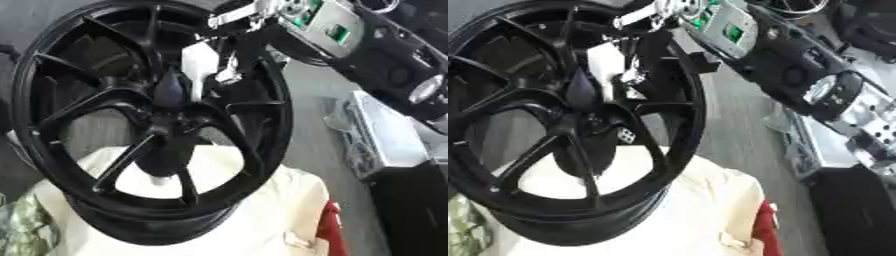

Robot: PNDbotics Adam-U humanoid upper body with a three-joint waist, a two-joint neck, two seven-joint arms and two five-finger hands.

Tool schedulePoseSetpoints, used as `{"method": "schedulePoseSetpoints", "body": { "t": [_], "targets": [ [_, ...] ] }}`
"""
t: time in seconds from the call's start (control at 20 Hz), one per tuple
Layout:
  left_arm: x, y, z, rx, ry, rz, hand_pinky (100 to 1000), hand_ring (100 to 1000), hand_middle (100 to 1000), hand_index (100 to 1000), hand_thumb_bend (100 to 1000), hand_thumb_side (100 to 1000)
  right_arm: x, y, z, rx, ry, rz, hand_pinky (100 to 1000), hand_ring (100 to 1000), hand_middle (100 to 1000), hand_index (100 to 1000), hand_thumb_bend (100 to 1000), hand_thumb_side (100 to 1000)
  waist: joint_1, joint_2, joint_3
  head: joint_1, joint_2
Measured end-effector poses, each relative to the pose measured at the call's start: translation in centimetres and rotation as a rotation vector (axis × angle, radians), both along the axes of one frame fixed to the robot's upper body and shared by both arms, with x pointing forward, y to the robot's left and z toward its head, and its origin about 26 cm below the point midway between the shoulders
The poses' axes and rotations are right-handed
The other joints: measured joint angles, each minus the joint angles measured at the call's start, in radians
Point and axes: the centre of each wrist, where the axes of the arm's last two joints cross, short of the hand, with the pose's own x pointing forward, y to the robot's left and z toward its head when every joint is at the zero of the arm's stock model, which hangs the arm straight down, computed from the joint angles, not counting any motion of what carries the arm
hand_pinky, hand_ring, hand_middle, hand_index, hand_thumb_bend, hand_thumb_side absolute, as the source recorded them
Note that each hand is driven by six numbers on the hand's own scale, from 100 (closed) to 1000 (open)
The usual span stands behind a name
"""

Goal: Pull the pin out of the wheel hub.

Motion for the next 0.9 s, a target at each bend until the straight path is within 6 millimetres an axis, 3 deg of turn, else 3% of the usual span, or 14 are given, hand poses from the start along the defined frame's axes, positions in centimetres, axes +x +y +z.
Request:
{"method": "schedulePoseSetpoints", "body": {
  "t": [0.55, 0.9],
  "targets": [
    [-0.02, 0.09, 0.05, 0.009, 0.000, 0.000, 699, 1000, 932, 752, 100, 713, 0.04, -0.06, 0.10, 0.029, -0.009, -0.019, 824, 718, 462, 686, 172, 252, 0.000, 0.000, 0.000, 0.002, 0.000],
    [-0.02, 0.10, 0.01, 0.015, 0.000, -0.001, 699, 1000, 933, 752, 100, 714, 0.20, -0.31, 0.11, 0.038, -0.011, -0.026, 805, 666, 393, 611, 100, 212, 0.000, 0.000, 0.001, 0.002, 0.000]
  ]
}}
